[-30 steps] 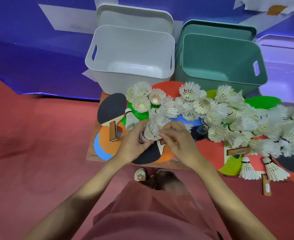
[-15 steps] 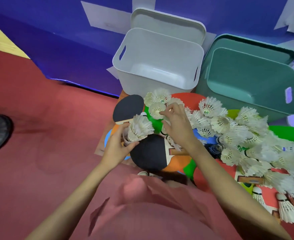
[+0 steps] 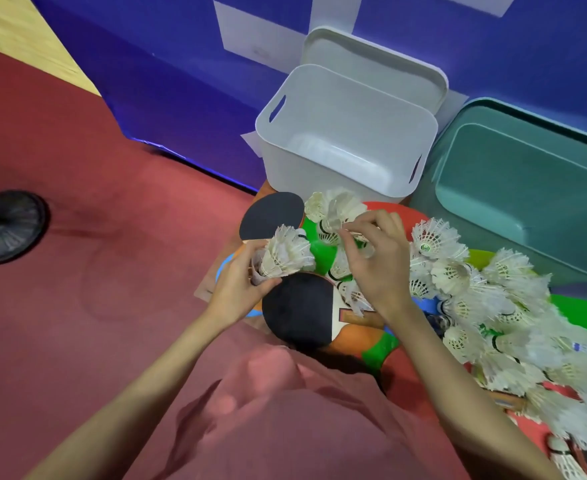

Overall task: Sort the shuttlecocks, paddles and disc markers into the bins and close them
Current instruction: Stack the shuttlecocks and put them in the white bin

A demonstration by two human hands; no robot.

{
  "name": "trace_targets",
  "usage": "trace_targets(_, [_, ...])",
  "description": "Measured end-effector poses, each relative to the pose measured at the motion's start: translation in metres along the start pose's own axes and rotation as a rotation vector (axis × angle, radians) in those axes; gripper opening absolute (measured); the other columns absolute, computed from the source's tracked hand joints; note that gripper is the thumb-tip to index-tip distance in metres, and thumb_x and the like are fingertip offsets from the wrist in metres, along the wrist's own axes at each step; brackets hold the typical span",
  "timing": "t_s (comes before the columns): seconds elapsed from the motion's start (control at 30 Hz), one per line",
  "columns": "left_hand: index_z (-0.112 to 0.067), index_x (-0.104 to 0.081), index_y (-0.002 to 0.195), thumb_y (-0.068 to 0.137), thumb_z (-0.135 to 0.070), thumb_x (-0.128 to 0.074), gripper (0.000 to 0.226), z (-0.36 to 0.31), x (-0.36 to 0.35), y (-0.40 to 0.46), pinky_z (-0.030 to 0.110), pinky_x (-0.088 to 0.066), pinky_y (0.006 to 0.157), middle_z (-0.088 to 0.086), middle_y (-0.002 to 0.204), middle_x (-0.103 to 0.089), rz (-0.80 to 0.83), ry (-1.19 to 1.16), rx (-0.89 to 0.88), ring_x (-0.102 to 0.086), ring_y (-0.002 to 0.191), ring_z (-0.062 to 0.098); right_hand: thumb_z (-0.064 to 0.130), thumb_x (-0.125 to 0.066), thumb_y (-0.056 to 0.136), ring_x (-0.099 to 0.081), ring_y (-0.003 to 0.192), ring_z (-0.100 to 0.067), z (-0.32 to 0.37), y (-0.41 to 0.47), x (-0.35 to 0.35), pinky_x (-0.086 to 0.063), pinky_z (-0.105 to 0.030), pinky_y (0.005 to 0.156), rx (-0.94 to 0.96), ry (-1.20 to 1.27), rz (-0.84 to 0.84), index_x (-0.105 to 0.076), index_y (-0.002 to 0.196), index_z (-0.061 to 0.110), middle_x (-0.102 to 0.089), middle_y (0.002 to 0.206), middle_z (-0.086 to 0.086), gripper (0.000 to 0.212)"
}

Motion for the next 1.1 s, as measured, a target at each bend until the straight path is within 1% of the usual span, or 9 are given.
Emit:
trace_targets(0.07, [-0.022, -0.054, 0.124, 0.073, -0.016, -0.078, 0.056, -0.004, -0.001, -0.001, 0.04, -0.052, 0.087, -0.013, 0.113, -0.06, 0.004, 0.014, -0.018, -0.058, 0.104, 0.009, 0.009, -0.074, 0.079, -0.053, 0.081, -0.017, 0.008, -0.005, 0.011, -0.037, -0.016, 0.077, -0.028, 0.152, -0.024, -0.073, 0.08, 0.008, -0.063, 0.079, -0.002, 0.002])
trace_targets(0.17, [-0.02, -0.055, 0.123, 0.073, -0.015, -0.079, 0.055, -0.008, -0.005, -0.002, 0.04, -0.052, 0.083, -0.012, 0.111, -0.062, 0.022, 0.009, -0.029, -0.059, 0.102, 0.008, 0.014, -0.071, 0.079, -0.057, 0.082, -0.021, 0.01, -0.016, 0.003, -0.043, -0.025, 0.076, -0.093, 0.281, 0.085, -0.075, 0.081, 0.01, -0.065, 0.08, 0.001, 0.006])
trace_targets(0.27, [-0.018, -0.052, 0.124, 0.073, -0.017, -0.078, 0.057, -0.016, -0.011, -0.003, 0.04, -0.053, 0.083, -0.017, 0.111, -0.061, 0.049, -0.021, -0.05, -0.061, 0.103, 0.008, 0.014, -0.068, 0.082, -0.055, 0.083, -0.021, 0.012, -0.026, -0.01, -0.042, -0.021, 0.073, -0.083, 0.31, 0.178, -0.076, 0.086, 0.011, -0.062, 0.08, 0.008, 0.01])
trace_targets(0.43, [-0.016, -0.046, 0.128, 0.073, -0.003, -0.077, 0.065, -0.023, -0.009, -0.005, 0.019, -0.048, 0.07, -0.03, 0.108, -0.054, 0.047, -0.004, -0.086, -0.056, 0.092, -0.003, 0.013, -0.065, 0.085, -0.055, 0.088, -0.021, 0.013, -0.032, -0.018, -0.038, -0.011, 0.077, -0.065, 0.361, 0.262, -0.075, 0.095, 0.012, -0.063, 0.086, 0.007, 0.014])
trace_targets(0.6, [-0.008, -0.049, 0.123, 0.076, -0.008, -0.079, 0.055, -0.015, 0.005, -0.003, 0.006, -0.04, 0.069, -0.012, 0.096, -0.061, -0.028, -0.05, -0.029, -0.055, 0.075, -0.011, 0.011, -0.061, 0.089, -0.058, 0.092, -0.01, 0.009, -0.023, -0.015, -0.046, -0.014, 0.068, -0.146, 0.448, 0.206, -0.07, 0.107, 0.01, -0.064, 0.102, -0.005, 0.02])
trace_targets(0.7, [-0.011, -0.05, 0.122, 0.074, -0.01, -0.08, 0.056, -0.008, 0.021, 0.0, 0.013, -0.046, 0.073, -0.017, 0.098, -0.064, -0.073, -0.056, -0.014, -0.058, 0.082, -0.008, 0.007, -0.059, 0.091, -0.059, 0.088, -0.009, -0.01, -0.022, -0.022, -0.048, -0.016, 0.068, -0.278, 0.377, 0.152, -0.07, 0.103, 0.014, -0.065, 0.098, -0.002, 0.018])
trace_targets(0.8, [-0.011, -0.05, 0.122, 0.074, -0.005, -0.079, 0.057, 0.004, 0.034, 0.006, 0.009, -0.044, 0.074, -0.027, 0.098, -0.062, -0.075, -0.032, -0.009, -0.057, 0.089, -0.011, 0.004, -0.061, 0.086, -0.057, 0.082, -0.008, -0.024, -0.03, -0.047, -0.053, -0.027, 0.074, -0.392, 0.244, 0.258, -0.069, 0.107, 0.013, -0.064, 0.099, -0.004, 0.024])
trace_targets(0.97, [-0.011, -0.05, 0.122, 0.074, -0.005, -0.079, 0.056, 0.021, 0.045, 0.021, 0.009, -0.045, 0.072, -0.037, 0.099, -0.059, 0.006, -0.026, -0.032, -0.058, 0.087, -0.011, 0.006, -0.065, 0.084, -0.05, 0.104, -0.018, -0.016, -0.037, -0.093, -0.045, -0.03, 0.085, -0.174, -0.116, 0.515, -0.061, 0.123, 0.012, -0.055, 0.11, -0.005, 0.04])
trace_targets(1.1, [-0.01, -0.05, 0.121, 0.075, -0.007, -0.08, 0.055, 0.032, 0.054, 0.039, 0.01, -0.046, 0.07, -0.029, 0.095, -0.063, 0.073, -0.055, -0.055, -0.059, 0.083, -0.012, 0.008, -0.065, 0.084, -0.051, 0.104, -0.023, -0.017, -0.031, -0.117, -0.044, -0.031, 0.081, -0.168, -0.243, 0.536, -0.063, 0.121, 0.013, -0.053, 0.109, -0.007, 0.038])
Point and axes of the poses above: each hand's wrist, its own y-axis towards the middle knuckle, its own x-axis out of the back of the hand, z = x × y, the point moved 6 cm from there along y, towards the middle knuckle
